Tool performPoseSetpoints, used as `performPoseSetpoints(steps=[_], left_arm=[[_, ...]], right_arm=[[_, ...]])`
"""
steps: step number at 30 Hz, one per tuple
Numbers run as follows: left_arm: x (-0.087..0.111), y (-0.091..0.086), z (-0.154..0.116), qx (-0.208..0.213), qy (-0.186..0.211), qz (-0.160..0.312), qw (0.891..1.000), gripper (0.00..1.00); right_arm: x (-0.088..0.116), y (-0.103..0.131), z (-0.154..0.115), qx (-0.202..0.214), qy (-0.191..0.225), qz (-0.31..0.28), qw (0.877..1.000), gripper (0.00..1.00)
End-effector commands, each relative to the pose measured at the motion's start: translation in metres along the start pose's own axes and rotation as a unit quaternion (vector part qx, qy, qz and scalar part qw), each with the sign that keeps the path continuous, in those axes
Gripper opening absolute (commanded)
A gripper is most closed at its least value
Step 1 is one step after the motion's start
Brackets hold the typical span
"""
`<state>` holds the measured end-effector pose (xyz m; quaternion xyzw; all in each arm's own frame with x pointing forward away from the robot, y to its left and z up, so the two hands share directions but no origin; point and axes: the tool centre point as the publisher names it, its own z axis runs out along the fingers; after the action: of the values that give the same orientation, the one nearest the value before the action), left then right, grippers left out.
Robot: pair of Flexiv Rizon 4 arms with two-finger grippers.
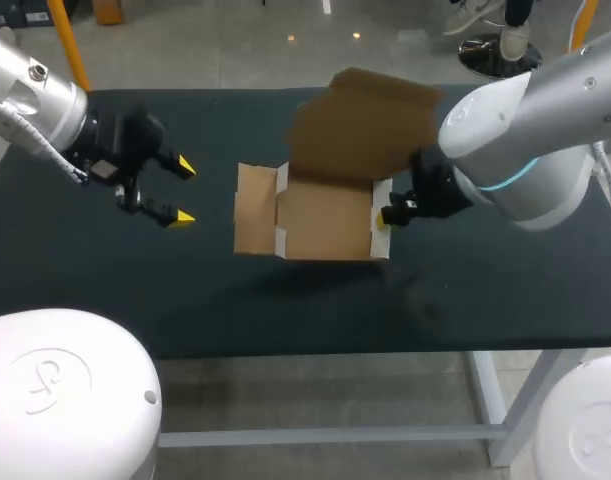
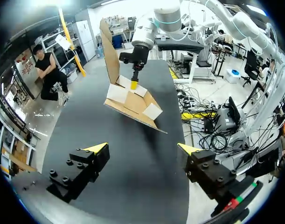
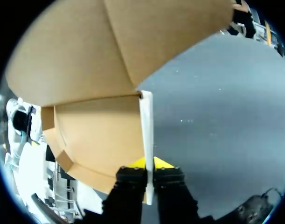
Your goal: Assemble the packaging by folding the flat box into shape, placing the metal phone stand inside, and closing the box properly
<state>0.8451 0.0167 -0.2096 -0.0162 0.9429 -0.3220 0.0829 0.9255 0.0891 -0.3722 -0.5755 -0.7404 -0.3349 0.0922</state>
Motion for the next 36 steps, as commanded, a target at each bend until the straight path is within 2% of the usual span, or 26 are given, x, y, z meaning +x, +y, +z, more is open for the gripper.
performPoseSetpoints(steps=[1,3,4,18,19,26,36], left_arm=[[0.008,0.0,-0.002,-0.021,-0.017,-0.001,1.0,1.0],[0.008,0.002,-0.001,-0.046,-0.018,-0.008,0.999,1.0],[0.008,0.002,-0.001,-0.046,-0.018,-0.008,0.999,1.0],[0.008,0.002,-0.001,-0.046,-0.018,-0.008,0.999,1.0],[0.008,0.002,-0.001,-0.046,-0.018,-0.008,0.999,1.0],[0.008,0.008,0.007,-0.054,-0.008,-0.01,0.998,1.0],[0.01,0.011,0.014,-0.067,0.007,-0.004,0.998,1.0]], right_arm=[[0.006,-0.002,-0.002,0.102,-0.071,0.025,0.992,0.0],[0.008,-0.009,-0.007,0.107,-0.087,0.04,0.99,0.0],[0.007,-0.012,-0.014,0.091,-0.099,0.052,0.99,0.0],[0.007,-0.012,-0.014,0.091,-0.099,0.052,0.99,0.0],[0.009,-0.011,-0.008,0.101,-0.118,0.064,0.986,0.0],[0.012,-0.024,-0.003,0.112,-0.162,0.101,0.975,0.0],[0.015,-0.033,-0.002,0.152,-0.192,0.118,0.962,0.0]])
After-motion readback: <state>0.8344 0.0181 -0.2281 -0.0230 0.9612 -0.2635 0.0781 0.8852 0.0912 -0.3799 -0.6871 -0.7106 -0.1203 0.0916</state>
